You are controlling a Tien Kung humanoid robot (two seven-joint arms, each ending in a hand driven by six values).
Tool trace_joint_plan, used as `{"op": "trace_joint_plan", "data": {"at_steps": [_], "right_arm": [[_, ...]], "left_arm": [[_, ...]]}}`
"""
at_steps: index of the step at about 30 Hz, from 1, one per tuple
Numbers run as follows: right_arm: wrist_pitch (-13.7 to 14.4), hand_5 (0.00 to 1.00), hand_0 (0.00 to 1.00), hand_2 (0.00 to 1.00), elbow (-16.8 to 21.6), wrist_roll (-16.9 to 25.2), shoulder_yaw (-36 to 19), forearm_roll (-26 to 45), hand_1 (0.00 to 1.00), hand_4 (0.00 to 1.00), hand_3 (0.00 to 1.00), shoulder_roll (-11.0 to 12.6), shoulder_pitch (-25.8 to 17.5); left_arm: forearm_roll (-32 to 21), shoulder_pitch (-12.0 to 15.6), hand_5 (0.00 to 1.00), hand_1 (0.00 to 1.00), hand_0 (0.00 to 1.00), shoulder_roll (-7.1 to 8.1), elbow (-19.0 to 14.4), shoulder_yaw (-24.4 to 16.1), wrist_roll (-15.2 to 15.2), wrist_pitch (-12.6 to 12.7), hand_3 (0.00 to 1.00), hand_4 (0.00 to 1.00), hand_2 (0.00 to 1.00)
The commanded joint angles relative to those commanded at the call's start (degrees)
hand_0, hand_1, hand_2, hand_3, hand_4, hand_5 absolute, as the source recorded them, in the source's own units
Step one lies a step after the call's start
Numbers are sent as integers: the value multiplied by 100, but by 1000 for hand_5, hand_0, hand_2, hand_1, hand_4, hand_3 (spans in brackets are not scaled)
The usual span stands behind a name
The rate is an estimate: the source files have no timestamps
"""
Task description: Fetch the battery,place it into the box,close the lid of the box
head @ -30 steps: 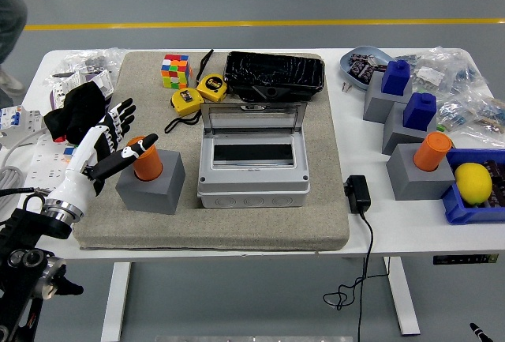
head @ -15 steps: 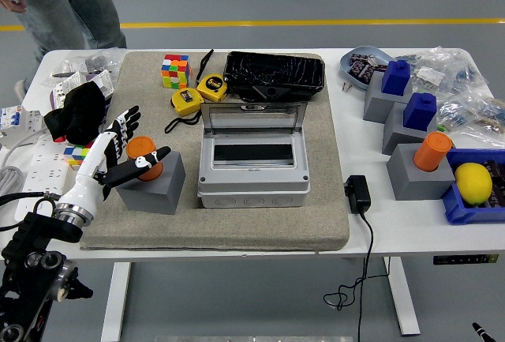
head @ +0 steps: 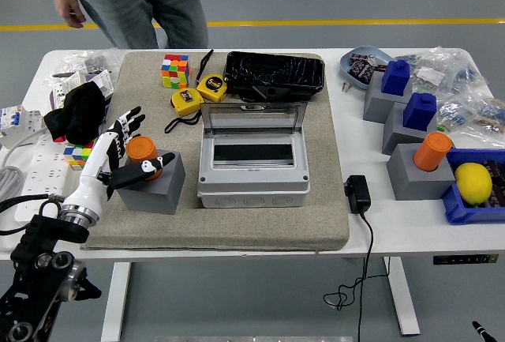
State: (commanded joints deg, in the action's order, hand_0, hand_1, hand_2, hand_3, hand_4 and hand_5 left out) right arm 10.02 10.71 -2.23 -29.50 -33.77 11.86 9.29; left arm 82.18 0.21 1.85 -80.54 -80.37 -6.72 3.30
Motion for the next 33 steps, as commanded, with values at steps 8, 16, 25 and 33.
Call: {"op": "trace_joint_plan", "data": {"at_steps": [8,16,25,33], "right_arm": [[6,998,706,728,1,-3,10,-7,673,998,800,-1,9],[9,998,713,728,7,0,19,-24,673,998,800,2,23],[12,998,716,727,8,0,41,-26,673,998,799,-2,30],[14,998,716,726,6,-2,47,-17,673,998,798,0,36]], "left_arm": [[-247,-15,31,811,735,-23,52,83,-66,128,707,998,692],[-706,-20,2,801,722,-60,164,221,-125,201,693,998,673],[-806,-31,2,650,594,-60,210,315,-147,257,524,998,468],[-917,-45,2,529,544,-60,257,354,-181,312,412,998,372]]}}
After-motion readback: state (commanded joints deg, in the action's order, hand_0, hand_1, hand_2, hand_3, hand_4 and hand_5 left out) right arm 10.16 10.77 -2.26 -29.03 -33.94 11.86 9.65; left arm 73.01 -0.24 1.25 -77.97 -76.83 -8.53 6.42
